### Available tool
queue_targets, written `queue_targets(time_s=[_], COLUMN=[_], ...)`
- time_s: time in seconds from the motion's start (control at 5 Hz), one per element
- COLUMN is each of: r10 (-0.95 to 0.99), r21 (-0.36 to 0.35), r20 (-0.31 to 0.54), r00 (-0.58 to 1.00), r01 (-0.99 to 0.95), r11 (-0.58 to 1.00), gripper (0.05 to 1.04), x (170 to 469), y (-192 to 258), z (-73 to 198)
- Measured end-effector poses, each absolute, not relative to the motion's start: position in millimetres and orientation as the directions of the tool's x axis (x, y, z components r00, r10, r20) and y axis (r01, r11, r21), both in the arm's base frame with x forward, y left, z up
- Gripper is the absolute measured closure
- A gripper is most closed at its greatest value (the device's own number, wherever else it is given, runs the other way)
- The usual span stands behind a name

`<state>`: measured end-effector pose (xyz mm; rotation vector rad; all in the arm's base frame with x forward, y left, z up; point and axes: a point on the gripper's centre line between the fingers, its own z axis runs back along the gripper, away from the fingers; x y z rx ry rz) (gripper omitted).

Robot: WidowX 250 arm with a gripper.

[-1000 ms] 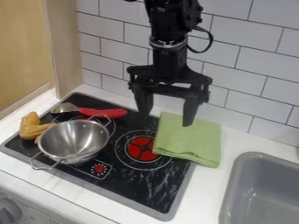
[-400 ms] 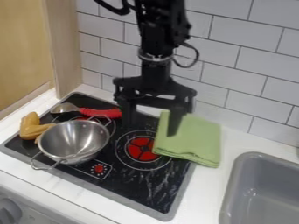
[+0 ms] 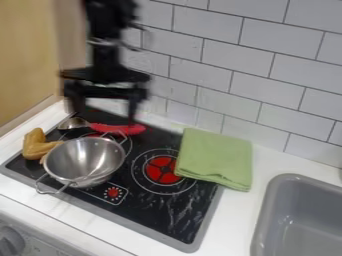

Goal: Move chicken wings to the right side of the burner

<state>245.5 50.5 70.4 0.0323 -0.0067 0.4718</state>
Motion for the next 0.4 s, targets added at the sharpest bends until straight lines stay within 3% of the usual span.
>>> queue_targets(time_s=[0.4], r10=[0.594], r21=[0.020], r20=[0.035], r00=[0.804], r01=[-0.594], r11=[0.804], gripper=[0.085], x=[238], y=[109], z=[73])
